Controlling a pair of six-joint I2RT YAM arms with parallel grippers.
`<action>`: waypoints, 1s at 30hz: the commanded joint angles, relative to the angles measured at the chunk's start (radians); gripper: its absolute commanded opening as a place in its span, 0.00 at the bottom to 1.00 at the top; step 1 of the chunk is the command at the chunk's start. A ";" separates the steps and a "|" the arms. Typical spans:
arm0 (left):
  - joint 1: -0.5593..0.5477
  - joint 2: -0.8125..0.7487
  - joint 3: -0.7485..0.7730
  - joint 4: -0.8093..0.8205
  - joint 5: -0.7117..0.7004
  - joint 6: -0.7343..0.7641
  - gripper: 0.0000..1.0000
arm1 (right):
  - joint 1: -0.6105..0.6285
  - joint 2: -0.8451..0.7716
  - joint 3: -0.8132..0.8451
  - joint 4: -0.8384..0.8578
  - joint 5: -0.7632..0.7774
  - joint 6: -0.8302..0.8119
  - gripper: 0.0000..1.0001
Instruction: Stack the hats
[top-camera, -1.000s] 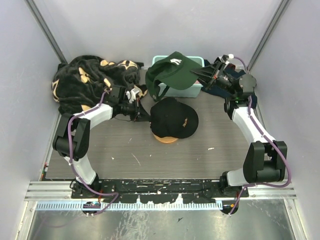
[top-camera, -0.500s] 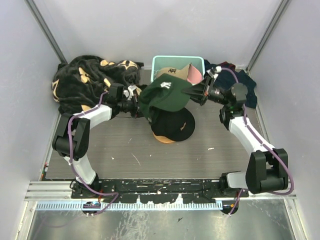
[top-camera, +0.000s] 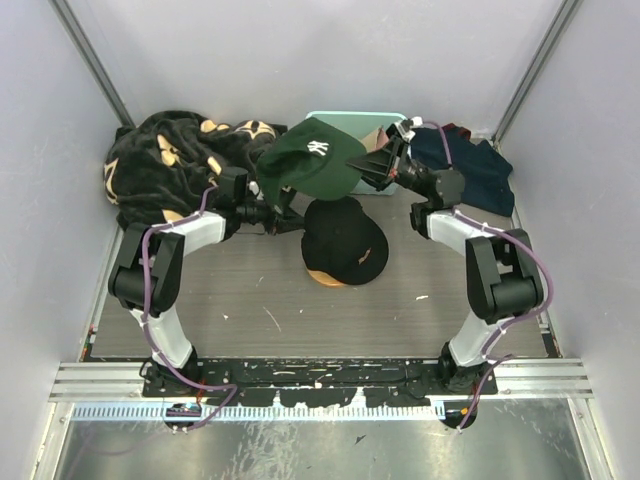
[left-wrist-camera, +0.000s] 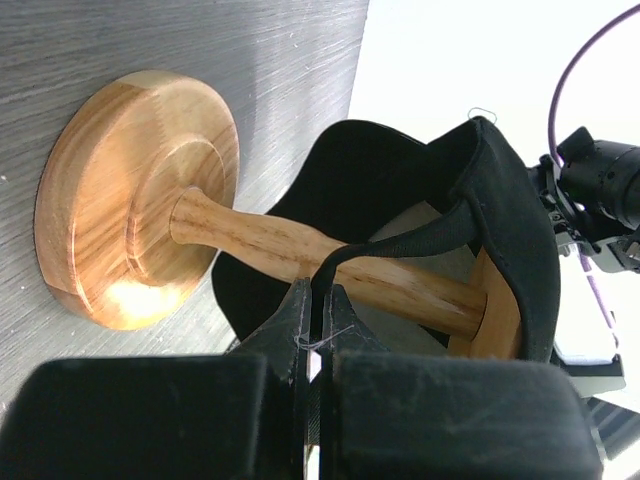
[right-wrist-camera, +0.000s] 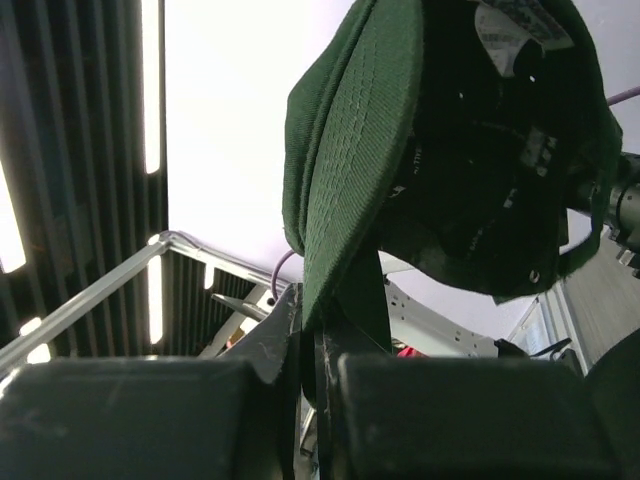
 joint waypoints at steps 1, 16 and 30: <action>0.005 0.029 -0.028 0.087 0.026 -0.062 0.02 | 0.060 0.064 0.018 0.294 0.061 0.092 0.01; 0.007 0.082 -0.067 0.328 0.022 -0.254 0.02 | -0.036 -0.141 -0.504 0.292 -0.076 -0.002 0.01; 0.006 0.053 -0.196 0.449 -0.013 -0.357 0.02 | -0.187 -0.332 -0.640 0.028 -0.232 -0.181 0.01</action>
